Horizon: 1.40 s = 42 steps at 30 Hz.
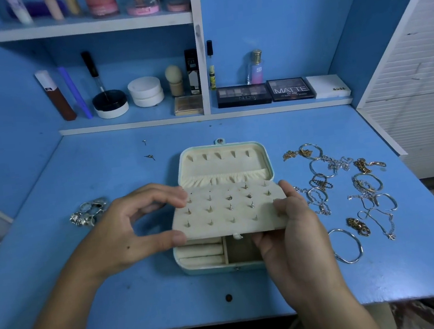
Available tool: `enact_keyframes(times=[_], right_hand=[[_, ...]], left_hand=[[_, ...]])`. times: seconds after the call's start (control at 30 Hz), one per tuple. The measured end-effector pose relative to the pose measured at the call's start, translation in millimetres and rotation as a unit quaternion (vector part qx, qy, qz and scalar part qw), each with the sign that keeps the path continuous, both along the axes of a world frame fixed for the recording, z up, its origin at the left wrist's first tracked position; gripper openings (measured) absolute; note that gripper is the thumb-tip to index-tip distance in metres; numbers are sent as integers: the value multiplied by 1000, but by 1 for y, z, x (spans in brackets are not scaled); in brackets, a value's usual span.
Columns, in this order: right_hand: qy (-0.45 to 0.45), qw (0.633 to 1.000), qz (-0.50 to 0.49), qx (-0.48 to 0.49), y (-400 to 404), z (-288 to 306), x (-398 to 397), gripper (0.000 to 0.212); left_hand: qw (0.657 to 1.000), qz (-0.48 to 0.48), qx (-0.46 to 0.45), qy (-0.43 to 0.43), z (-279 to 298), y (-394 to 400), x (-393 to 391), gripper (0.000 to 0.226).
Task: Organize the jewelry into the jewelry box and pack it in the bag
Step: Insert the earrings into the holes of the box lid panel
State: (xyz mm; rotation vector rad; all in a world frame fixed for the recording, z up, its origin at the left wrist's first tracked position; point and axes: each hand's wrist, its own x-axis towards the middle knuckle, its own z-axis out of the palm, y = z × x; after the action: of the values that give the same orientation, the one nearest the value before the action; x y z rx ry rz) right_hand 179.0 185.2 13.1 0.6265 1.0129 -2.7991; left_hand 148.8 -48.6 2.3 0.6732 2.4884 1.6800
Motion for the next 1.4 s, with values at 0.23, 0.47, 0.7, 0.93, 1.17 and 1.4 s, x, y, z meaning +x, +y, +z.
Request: enact_keyframes(times=[0.23, 0.47, 0.7, 0.93, 1.17, 1.4], right_hand=[[14, 1000, -2, -2, -1, 0, -1, 25], [9, 999, -25, 42, -5, 11, 1, 32], [50, 980, -67, 182, 1, 11, -7, 26], [101, 890, -126, 427, 17, 15, -37, 20], [174, 829, -34, 531, 31, 27, -86, 22], [196, 792, 98, 569, 36, 12, -120, 31]], left_hand=[[997, 32, 18, 68, 2, 3, -4, 34], [990, 57, 71, 111, 16, 9, -20, 21], [984, 108, 72, 124, 27, 13, -44, 6], [975, 178, 72, 112, 26, 22, -64, 8], [970, 206, 60, 111, 16, 28, -81, 13], [971, 223, 51, 66, 1, 32, -92, 19]])
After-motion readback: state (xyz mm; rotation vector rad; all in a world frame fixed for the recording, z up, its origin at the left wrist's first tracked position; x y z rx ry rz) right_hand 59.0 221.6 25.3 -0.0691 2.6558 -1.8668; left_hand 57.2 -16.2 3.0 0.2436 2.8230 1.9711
